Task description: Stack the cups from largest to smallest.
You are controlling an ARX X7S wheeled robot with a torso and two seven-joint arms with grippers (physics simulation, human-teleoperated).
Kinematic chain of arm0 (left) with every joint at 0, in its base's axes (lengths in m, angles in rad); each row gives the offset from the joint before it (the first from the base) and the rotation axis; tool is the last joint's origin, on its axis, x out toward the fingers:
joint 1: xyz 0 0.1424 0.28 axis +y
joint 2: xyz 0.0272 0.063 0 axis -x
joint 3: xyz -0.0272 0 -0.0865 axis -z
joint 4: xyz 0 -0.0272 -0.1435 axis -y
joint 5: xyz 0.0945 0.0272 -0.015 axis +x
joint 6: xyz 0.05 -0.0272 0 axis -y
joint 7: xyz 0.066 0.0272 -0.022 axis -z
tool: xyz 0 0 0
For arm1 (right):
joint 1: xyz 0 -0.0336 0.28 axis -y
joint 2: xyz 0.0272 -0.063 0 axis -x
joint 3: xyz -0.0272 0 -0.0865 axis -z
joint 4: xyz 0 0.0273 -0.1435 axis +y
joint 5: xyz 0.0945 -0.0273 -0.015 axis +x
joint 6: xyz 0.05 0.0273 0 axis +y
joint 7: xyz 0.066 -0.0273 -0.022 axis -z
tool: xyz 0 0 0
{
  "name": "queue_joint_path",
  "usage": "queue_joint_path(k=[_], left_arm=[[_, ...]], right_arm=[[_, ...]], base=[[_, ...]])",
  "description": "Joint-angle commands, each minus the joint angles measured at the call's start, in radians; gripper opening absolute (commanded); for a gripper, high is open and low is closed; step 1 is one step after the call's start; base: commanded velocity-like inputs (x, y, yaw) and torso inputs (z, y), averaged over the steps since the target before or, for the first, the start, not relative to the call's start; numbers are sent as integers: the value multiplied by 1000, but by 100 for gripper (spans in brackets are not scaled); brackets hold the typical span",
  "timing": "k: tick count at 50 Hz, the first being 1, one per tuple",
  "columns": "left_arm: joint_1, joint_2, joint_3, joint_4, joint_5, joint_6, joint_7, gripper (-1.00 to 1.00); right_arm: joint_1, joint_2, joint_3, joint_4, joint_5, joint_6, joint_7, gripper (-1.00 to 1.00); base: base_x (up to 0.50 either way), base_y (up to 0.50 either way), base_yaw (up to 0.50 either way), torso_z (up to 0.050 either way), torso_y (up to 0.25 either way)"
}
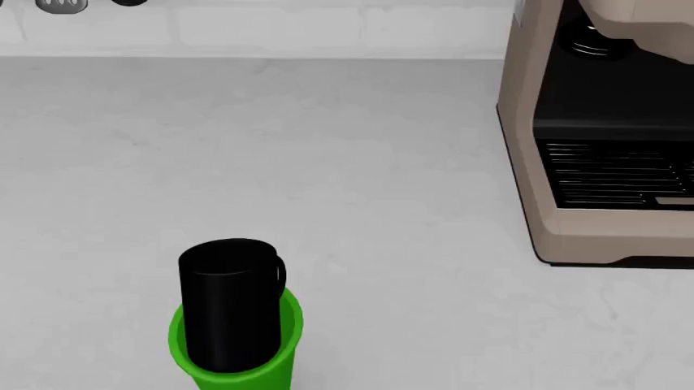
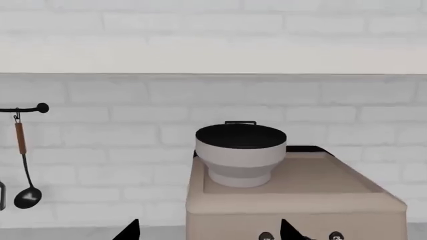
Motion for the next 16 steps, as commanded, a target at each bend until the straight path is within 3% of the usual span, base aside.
queue_joint_path(k=[1,10,16], left_arm=[[-35,-15,59,4,18,39,34,100],[-65,-39,68,-15,9,49,28,100],[-57,-45,68,-9,-4,68,22,100]], right_arm=[[180,-79,-66,112,-178,70,-185,100],[312,-104,-145,138,-363,79,-378,100],[435,-126,-178,169,-343,130,-365,100]], base=[[0,0,0,0,0],[0,0,0,0,0],[0,0,0,0,0]])
